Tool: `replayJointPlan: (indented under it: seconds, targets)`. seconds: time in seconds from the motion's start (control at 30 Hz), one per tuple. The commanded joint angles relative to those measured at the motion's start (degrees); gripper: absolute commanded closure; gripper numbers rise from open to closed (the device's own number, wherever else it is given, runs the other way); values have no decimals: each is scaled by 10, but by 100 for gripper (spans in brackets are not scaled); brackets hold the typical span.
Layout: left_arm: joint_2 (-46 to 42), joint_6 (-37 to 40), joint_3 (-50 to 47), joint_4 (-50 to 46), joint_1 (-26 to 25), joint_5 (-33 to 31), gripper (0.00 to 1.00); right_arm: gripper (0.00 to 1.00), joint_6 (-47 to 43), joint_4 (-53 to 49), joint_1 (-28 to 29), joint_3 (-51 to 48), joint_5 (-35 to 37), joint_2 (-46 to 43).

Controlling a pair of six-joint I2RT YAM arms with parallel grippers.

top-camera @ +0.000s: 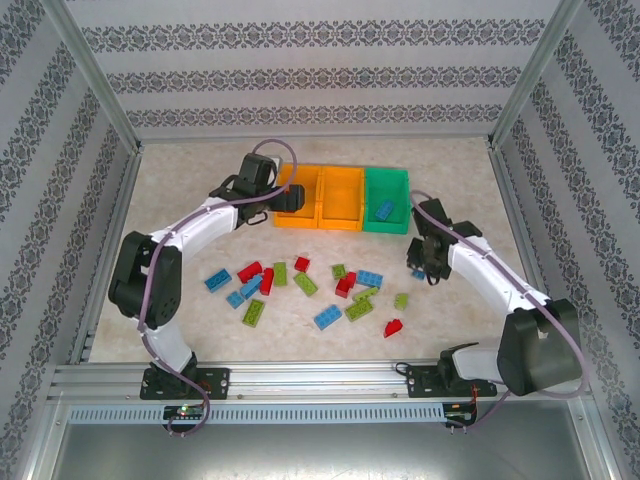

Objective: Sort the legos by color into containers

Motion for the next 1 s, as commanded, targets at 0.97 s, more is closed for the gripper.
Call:
replayJointPlan:
  seconds: [0.97]
  targets:
    - [-166,-233,-206,-211,64,-24,0,70,-185,30,6,457,-18,423]
